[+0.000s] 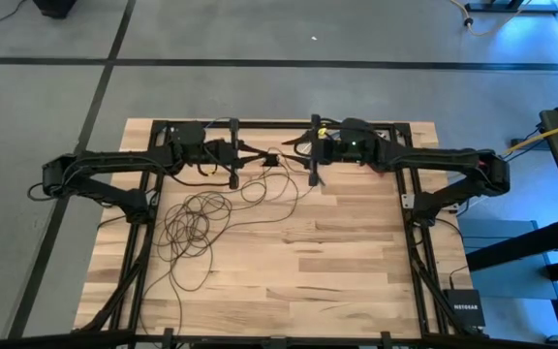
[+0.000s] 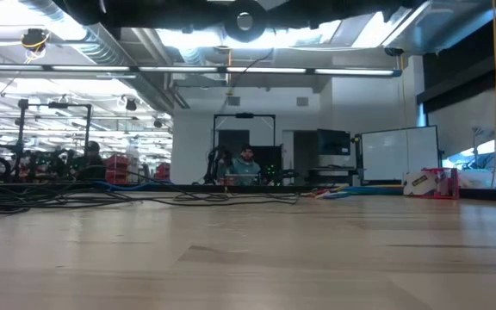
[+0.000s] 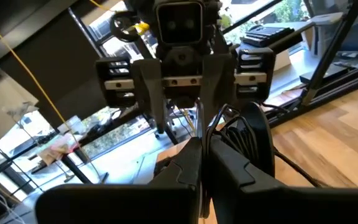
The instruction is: Coiling cords
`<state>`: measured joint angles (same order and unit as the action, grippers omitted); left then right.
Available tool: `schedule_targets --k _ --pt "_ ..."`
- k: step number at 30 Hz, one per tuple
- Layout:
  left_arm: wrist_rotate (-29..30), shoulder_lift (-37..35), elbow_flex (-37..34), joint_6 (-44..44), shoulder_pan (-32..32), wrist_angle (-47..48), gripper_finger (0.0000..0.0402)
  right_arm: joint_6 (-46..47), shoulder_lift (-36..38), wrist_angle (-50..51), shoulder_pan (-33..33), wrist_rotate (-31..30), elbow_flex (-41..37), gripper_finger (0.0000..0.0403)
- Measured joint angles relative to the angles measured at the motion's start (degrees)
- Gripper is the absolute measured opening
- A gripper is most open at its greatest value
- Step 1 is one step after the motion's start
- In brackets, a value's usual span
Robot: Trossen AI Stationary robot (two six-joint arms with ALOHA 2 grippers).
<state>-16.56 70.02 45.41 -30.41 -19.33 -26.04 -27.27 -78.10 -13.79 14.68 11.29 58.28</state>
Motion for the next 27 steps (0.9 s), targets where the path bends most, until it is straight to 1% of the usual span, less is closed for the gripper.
schedule_targets --k 2,9,21,27 --pt "0.00 -0.04 0.00 -0.02 0.02 -0.04 0.0011 0.00 -0.55 -0.69 0.00 0.92 0.00 0.0142" --pt "0.02 -0.07 0.00 -0.05 0.00 -0.06 0.0011 -0.04 -1.32 -4.68 0.00 0.37 0.00 0.0142" --pt "0.04 -0.09 0.00 -0.04 0.00 -0.40 0.0011 -0.13 -1.32 -5.27 0.00 0.37 0.00 0.0142" --pt "0.08 -0.11 -0.04 0.26 0.22 -1.09 0.0011 -0.41 -3.89 -6.97 0.00 0.37 0.07 0.0142"
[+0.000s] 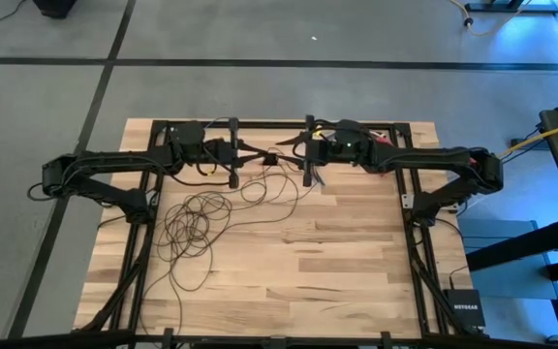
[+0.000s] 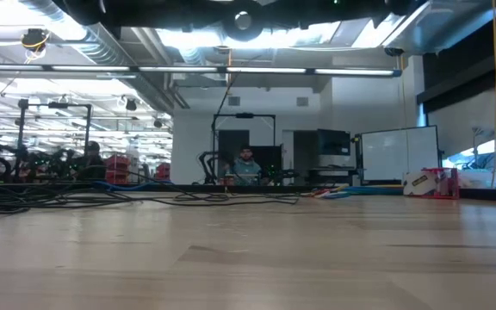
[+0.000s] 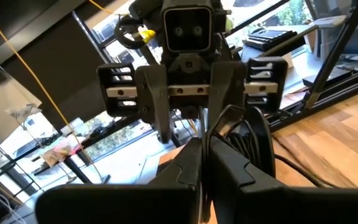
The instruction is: Coiling cords
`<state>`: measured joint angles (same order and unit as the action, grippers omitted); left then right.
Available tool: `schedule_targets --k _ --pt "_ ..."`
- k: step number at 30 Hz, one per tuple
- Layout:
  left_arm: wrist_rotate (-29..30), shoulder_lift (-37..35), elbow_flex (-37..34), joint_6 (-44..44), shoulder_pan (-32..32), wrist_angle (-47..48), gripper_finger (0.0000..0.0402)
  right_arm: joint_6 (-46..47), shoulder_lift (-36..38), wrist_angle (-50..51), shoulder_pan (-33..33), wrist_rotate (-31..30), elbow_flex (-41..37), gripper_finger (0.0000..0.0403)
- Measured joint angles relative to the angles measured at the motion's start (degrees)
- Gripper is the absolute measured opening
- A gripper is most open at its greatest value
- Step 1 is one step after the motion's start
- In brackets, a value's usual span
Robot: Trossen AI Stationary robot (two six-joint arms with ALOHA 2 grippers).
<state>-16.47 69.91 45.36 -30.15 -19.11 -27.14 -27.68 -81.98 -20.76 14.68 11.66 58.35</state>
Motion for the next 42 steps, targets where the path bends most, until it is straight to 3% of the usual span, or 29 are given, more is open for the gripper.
schedule_targets --k 7,16,24,35,42 --pt "0.13 -0.04 0.00 -0.07 0.15 -0.42 0.0011 -1.22 -0.60 -1.02 0.00 0.02 0.00 0.0130" --pt "0.14 -0.04 0.00 0.08 0.13 -0.59 0.0011 -1.29 -0.58 -0.61 -0.02 0.15 0.00 0.0013" --pt "0.29 -0.04 0.00 2.38 0.15 -0.34 0.0013 -1.34 -0.60 -0.56 -0.02 0.04 -0.02 0.0011" --pt "5.85 -1.49 0.04 6.16 1.65 1.16 0.0128 -3.99 -0.71 0.09 -0.04 -6.30 -0.07 0.0006" --pt "7.72 -2.97 0.04 6.07 3.04 1.16 0.0154 -4.33 -0.71 0.40 0.00 -10.76 -0.07 0.0004"
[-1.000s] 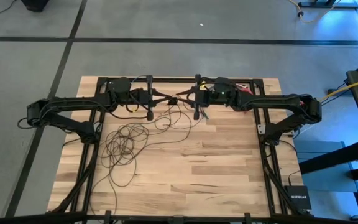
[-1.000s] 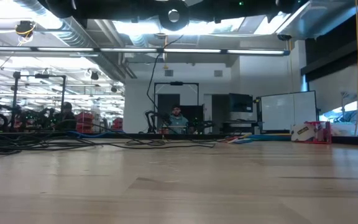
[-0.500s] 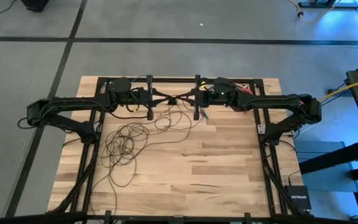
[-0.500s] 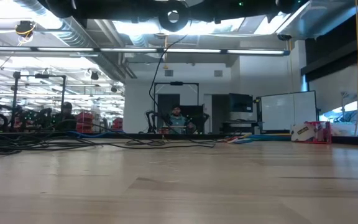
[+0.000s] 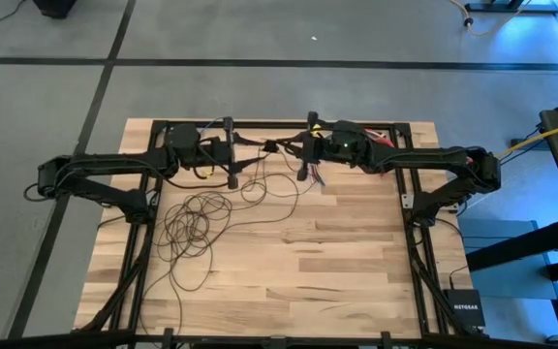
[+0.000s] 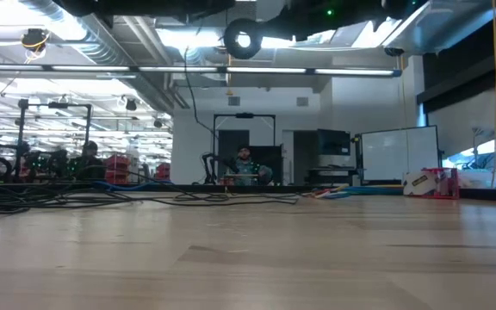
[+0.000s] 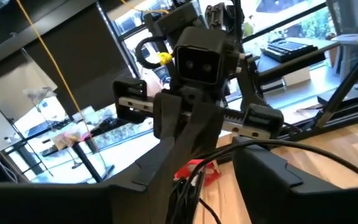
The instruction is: Coiling cords
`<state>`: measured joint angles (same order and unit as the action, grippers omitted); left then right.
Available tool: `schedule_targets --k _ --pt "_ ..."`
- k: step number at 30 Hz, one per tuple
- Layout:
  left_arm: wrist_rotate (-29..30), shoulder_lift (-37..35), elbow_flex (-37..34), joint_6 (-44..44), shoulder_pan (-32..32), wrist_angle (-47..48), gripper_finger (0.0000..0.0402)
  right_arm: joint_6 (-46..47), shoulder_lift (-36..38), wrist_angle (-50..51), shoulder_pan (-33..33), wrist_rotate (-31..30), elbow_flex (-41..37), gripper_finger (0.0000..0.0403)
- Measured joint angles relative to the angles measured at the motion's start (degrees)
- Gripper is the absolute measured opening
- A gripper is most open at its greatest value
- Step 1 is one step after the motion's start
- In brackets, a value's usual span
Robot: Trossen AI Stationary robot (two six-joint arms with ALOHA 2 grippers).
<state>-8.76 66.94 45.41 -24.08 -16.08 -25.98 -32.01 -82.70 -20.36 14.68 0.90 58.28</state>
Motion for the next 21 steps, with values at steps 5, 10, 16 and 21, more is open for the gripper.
schedule_targets --k 5,10,16,21 --pt "0.18 1.08 0.00 2.50 0.08 -3.39 0.0155 0.36 -0.41 -1.15 0.00 -2.52 0.00 0.0003" --pt "0.29 5.34 0.02 5.55 0.84 -13.71 0.0155 0.96 -2.83 -5.51 0.00 -3.29 0.02 0.0003" --pt "0.30 12.80 2.91 4.25 2.44 -17.70 0.0155 1.42 -4.70 -10.75 0.00 -4.16 0.00 0.0002" --pt "4.18 16.29 5.17 2.28 3.92 -14.31 0.0155 2.21 -3.81 -12.48 0.57 -4.56 -0.04 0.0001"
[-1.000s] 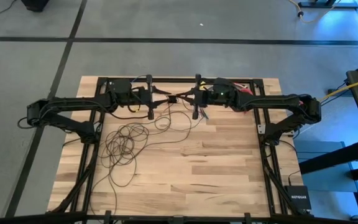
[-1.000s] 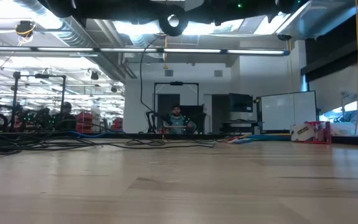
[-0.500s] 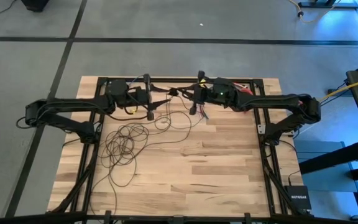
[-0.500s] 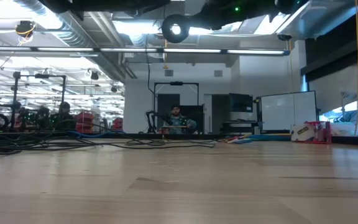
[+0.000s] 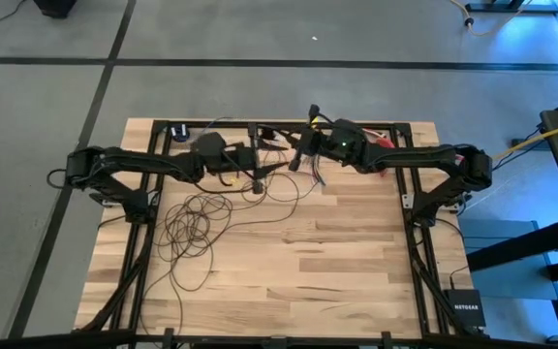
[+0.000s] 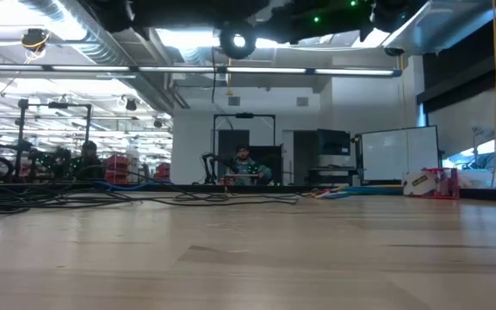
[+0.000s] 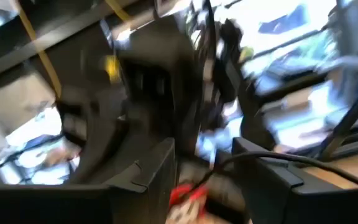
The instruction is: Coiling cords
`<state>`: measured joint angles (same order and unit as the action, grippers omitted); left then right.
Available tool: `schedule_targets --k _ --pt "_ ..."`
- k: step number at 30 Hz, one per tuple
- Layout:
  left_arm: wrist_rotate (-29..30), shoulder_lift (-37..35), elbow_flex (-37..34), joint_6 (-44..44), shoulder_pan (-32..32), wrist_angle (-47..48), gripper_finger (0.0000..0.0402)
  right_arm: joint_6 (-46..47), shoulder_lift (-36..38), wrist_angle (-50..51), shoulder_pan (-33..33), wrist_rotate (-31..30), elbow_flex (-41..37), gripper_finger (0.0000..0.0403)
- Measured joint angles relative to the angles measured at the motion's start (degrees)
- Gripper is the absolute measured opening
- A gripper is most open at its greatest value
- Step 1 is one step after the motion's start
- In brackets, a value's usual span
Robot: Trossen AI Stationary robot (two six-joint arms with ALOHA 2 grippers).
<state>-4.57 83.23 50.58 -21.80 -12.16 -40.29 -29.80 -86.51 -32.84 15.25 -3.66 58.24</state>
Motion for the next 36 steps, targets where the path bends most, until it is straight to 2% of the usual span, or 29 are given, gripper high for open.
schedule_targets --k 6,10,11,14,23,25,27,29,34,36 --pt "13.17 0.06 -0.11 -5.59 2.85 5.52 0.0155 1.08 2.20 -2.35 0.68 0.22 0.83 0.0001" --pt "29.10 -1.28 -0.03 -15.65 5.69 4.54 0.0155 1.11 3.51 -1.68 1.27 0.22 0.81 0.0001" --pt "31.21 -1.49 -0.02 -17.51 6.15 4.71 0.0155 1.19 3.89 -1.90 1.29 0.22 0.81 0.0001" --pt "32.31 -1.46 0.00 -18.91 6.58 6.88 0.0155 1.37 4.42 -2.22 1.29 0.23 0.81 0.0001" --pt "32.77 -1.62 -0.01 -16.05 6.12 11.99 0.0155 1.42 4.56 -1.47 1.29 0.24 0.79 0.0001" --pt "35.50 -2.54 -0.01 -16.57 6.65 14.60 0.0155 1.30 4.62 -1.11 1.29 0.23 0.79 0.0001" --pt "38.82 -4.28 -0.01 -17.20 7.26 18.60 0.0155 1.08 4.65 -0.82 1.29 0.24 0.79 0.0002" --pt "39.72 -7.20 -0.01 -16.65 7.68 22.33 0.0155 1.05 4.67 -0.58 1.29 0.24 0.79 0.0003" --pt "39.76 -14.13 -0.01 -11.81 7.97 30.35 0.0155 0.89 4.67 -0.49 1.29 0.24 0.76 0.0002" --pt "37.67 -15.87 -0.01 -8.17 7.93 33.28 0.0155 0.89 4.67 -0.47 1.29 0.22 0.76 0.0003"
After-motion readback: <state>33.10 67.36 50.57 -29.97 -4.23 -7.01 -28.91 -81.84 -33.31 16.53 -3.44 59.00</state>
